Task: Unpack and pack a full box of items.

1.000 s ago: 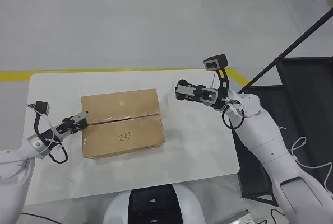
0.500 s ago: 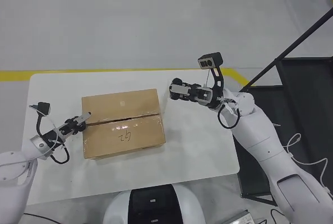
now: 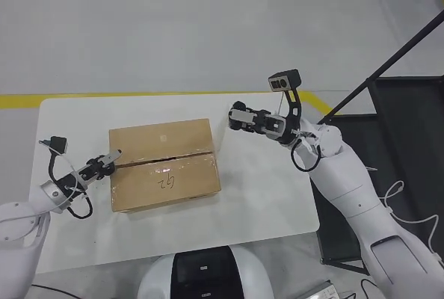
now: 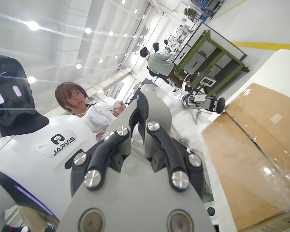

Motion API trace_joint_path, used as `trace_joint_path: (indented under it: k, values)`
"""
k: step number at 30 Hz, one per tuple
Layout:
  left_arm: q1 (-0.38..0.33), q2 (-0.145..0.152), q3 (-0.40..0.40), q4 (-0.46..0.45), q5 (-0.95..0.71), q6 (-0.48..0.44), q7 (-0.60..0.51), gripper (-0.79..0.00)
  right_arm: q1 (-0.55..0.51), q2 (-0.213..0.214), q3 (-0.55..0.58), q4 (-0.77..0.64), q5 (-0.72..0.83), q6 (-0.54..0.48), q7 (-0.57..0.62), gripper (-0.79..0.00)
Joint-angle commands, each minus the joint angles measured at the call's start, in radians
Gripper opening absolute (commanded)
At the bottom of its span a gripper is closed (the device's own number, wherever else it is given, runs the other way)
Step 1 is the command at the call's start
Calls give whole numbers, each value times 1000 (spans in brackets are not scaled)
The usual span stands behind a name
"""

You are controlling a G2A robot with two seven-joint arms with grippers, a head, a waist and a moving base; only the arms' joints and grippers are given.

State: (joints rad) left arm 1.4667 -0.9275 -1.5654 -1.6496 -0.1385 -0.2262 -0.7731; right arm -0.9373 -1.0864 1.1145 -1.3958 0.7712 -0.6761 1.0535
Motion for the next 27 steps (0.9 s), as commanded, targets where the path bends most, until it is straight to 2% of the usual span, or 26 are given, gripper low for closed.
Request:
trace_joint_path:
  k: [1, 9, 14, 20, 27]
  values:
    - [0, -1, 4, -2, 10, 7, 8, 0, -37, 8, 46, -21, -13, -8, -29, -785]
    - [-6, -2, 12, 0, 37, 18, 20, 0, -204, 42, 226, -126, -76, 22, -120, -785]
    - [-8, -3, 18, -6, 55, 22, 29, 0, -266, 47, 277, -175, -92, 32, -157, -785]
    - [-8, -5, 22, -13, 68, 27, 37, 0, -280, 45, 277, -197, -96, 33, -162, -785]
    - [-5, -6, 30, -25, 125, 39, 65, 0, -194, 27, 201, -193, -58, 28, -121, -785]
